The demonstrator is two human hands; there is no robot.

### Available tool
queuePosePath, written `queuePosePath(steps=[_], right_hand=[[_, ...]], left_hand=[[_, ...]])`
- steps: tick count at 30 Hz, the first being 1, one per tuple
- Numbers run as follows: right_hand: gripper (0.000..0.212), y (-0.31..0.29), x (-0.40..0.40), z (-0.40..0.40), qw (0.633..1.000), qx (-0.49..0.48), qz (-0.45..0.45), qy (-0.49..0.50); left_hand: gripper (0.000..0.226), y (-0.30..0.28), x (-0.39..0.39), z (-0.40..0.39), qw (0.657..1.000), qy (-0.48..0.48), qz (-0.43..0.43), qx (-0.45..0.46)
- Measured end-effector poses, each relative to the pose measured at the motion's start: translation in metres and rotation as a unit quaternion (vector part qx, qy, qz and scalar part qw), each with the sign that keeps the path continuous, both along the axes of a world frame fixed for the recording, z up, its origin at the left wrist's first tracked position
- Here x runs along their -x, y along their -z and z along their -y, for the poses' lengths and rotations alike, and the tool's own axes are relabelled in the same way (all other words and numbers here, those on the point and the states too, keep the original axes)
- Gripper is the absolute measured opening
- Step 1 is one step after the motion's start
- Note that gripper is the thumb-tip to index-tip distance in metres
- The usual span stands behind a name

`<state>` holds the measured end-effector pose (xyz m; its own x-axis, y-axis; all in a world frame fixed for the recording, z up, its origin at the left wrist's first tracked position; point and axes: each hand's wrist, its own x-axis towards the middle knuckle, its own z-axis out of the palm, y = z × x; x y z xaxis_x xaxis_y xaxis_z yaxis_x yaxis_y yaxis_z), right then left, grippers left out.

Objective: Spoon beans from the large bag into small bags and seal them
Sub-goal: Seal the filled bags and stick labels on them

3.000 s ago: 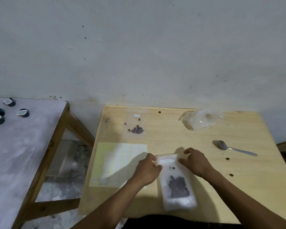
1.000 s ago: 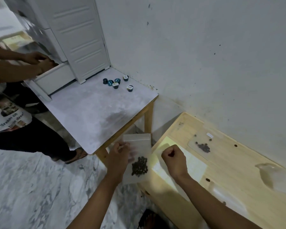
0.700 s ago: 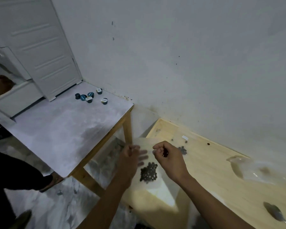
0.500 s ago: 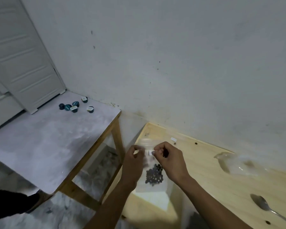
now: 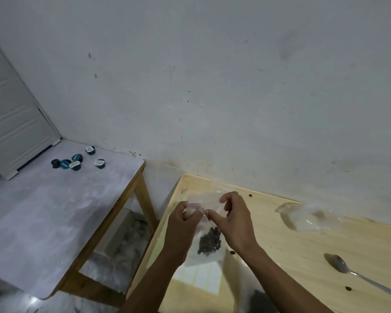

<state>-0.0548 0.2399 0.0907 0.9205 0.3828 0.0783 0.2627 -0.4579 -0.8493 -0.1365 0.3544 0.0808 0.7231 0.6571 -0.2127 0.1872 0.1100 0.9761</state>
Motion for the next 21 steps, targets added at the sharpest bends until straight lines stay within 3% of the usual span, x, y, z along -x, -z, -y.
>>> queuePosePath(steps=[3,6,9,13,16,21], right_hand=[[0.06,-0.008,-0.003,0.004,0.989,-0.052,-0.13,0.042],[0.029,-0.008,-0.006,0.008,0.964,-0.112,-0.242,-0.006],[0.008,0.001,-0.011,0.012,0.965,-0.096,-0.243,-0.013],[0.021,0.02,-0.017,0.03,0.948,-0.079,-0.307,-0.023],[0.019,0.036,-0.016,0.043,0.93,-0.077,-0.359,-0.023],[0.022,0.052,-0.031,0.044,0.907,-0.144,-0.382,0.107]], left_hand=[[0.013,0.0,0.0,-0.003,1.0,0.016,0.019,-0.016],[0.013,0.003,-0.005,-0.002,0.999,0.024,0.018,-0.043],[0.015,0.011,-0.012,0.002,0.999,0.006,0.0,-0.032],[0.007,0.022,-0.019,-0.001,1.0,-0.021,-0.008,0.01],[0.026,0.026,-0.031,-0.007,0.999,-0.01,-0.041,0.022],[0.033,0.05,-0.046,-0.013,0.983,0.084,-0.16,0.015]])
